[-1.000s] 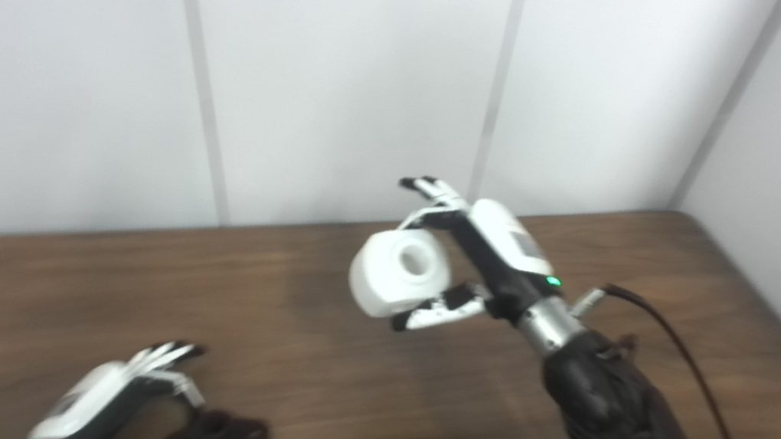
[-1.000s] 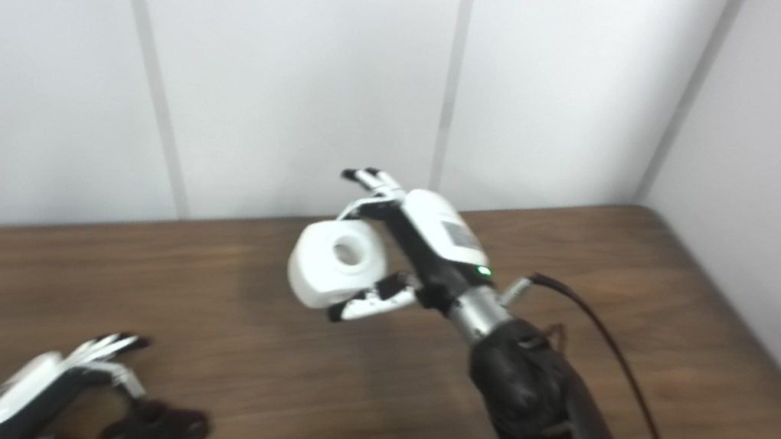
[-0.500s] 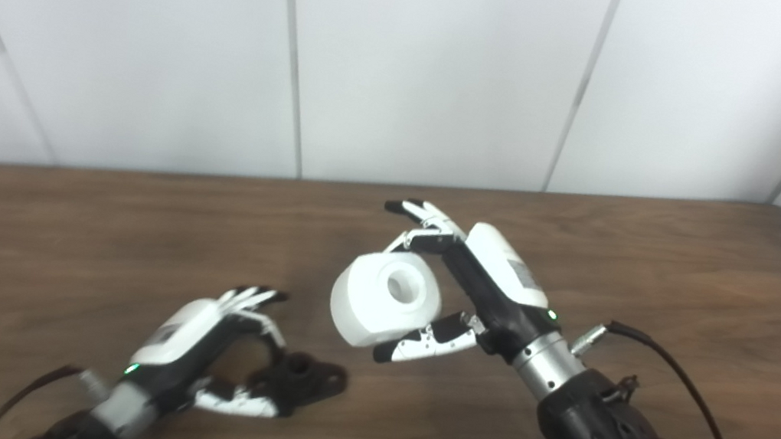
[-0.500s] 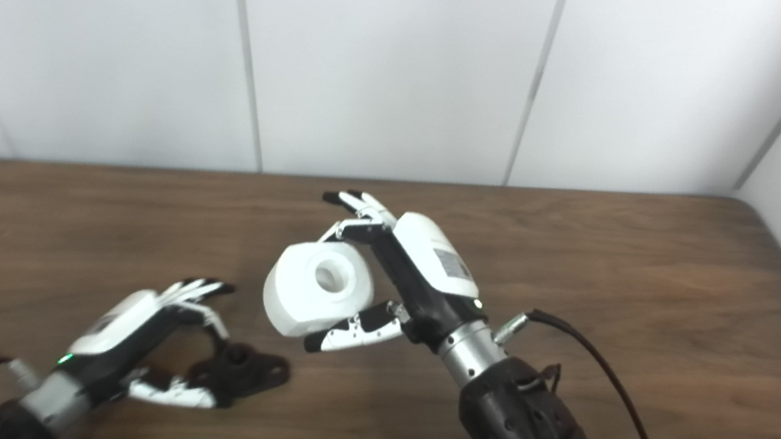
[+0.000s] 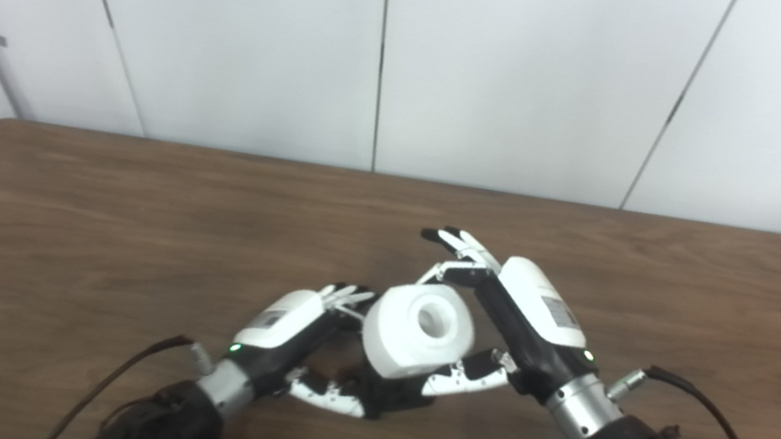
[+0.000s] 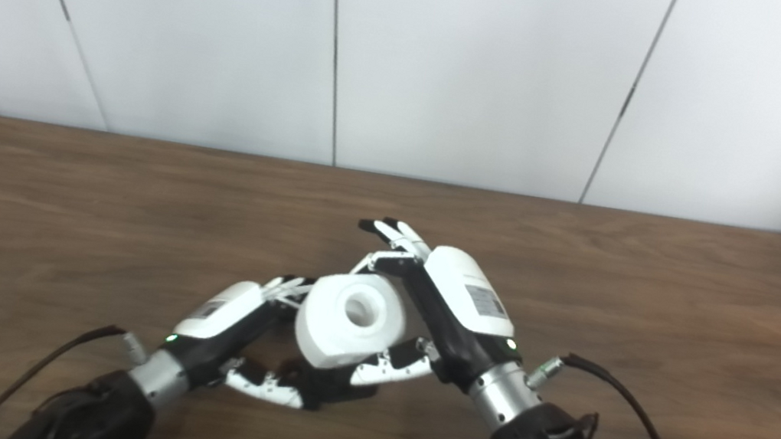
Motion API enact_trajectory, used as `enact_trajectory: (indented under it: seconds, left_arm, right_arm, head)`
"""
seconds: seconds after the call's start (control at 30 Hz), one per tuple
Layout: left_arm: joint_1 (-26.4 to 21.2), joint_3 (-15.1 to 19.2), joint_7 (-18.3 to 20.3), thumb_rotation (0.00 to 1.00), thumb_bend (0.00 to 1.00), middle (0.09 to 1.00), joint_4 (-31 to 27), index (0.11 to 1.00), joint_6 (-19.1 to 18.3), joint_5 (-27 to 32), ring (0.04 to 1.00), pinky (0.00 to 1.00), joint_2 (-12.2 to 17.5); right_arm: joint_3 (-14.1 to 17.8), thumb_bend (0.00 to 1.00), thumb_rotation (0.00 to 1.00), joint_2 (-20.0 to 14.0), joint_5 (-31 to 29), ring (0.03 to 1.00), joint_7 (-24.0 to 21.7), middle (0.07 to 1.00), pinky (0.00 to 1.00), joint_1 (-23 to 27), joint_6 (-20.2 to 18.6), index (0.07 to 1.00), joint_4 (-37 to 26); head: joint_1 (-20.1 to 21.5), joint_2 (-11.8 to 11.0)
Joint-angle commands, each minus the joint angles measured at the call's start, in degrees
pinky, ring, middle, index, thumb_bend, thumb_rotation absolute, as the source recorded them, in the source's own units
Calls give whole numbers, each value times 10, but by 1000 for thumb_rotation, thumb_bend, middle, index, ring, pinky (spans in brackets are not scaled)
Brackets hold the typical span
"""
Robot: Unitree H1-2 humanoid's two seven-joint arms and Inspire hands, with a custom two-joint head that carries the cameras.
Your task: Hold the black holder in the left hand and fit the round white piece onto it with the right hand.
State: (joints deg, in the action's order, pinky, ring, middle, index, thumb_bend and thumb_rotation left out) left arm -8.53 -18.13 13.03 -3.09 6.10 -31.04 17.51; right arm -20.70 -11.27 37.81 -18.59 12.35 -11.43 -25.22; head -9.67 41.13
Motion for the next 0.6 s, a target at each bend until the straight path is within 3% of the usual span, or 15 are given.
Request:
enact_trajectory:
  seconds: [0.0,0.3,0.57]
  left_arm:
    - [-7,-4,5,47,515,939,-12,480,0,1,990,1000,-3]
    - [-9,-6,8,47,515,936,-19,481,-12,-10,988,1000,-13]
    - [-8,-6,12,47,514,942,-26,481,-19,-7,993,1000,-14]
  right_arm:
    - [0,510,142,-1,4,944,0,915,839,15,21,477,-7]
    - [-9,509,141,1,34,972,-26,932,911,9,-1,477,-10]
    - [-25,508,144,8,90,967,-49,930,845,0,-12,479,-18]
  head:
    - [-3,2]
    - [-6,6]
    - [0,10]
